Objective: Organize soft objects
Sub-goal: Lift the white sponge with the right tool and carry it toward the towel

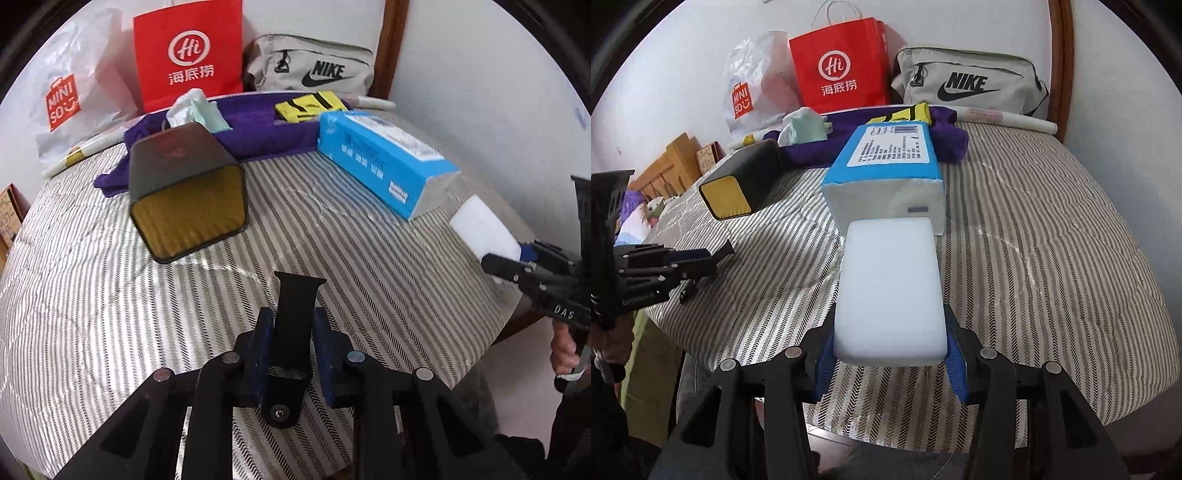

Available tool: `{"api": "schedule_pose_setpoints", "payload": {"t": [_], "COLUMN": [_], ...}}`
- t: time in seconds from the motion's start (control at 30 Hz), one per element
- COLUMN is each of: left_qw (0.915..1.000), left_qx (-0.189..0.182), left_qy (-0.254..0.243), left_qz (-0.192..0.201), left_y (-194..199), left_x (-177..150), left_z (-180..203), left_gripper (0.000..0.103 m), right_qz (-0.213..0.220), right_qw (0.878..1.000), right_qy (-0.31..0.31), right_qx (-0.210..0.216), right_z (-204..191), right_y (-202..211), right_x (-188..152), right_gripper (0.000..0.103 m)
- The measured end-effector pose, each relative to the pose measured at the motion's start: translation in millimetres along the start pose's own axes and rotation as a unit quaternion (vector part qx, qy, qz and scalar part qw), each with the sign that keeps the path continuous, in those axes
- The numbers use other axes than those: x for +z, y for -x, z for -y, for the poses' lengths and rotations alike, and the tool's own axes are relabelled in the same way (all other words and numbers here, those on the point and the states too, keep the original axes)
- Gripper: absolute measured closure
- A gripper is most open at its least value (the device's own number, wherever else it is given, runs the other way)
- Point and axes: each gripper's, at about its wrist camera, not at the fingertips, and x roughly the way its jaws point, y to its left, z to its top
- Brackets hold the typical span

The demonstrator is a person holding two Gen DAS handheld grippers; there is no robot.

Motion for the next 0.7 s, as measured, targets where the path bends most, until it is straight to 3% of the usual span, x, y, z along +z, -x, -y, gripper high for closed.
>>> {"api": "schedule_pose_setpoints", "payload": {"t": [0.23,0.33,0.6,0.7], "left_qw": [0.9997,0.9995,0.9997,0.9998], "left_qx": [0.003,-0.002,-0.007,-0.008], "left_qy": [0.017,0.026,0.020,0.009], "left_qz": [0.015,0.020,-0.008,-0.018], "left_y": [15.0,19.1,1.7,-4.6], "left_x": [9.9,14.7,12.4,10.0], "left_z": [-13.8,-20.0,-23.9,-18.9], "left_gripper": [0.083,0.096,0.096,0.090], "right_qz": [0.011,0.019,0.017,0.011], "right_qw": [1.000,1.000,1.000,1.000], "right_qy": [0.013,0.018,0.020,0.019], "right_qx": [0.001,0.005,0.012,0.012], "right_z": [-5.1,-6.8,-9.1,-8.4], "right_y": [9.9,15.2,11.0,6.8], "right_x": [11.4,18.3,27.9,26.0], "right_gripper": [0.053,0.053,0.053,0.053]}}
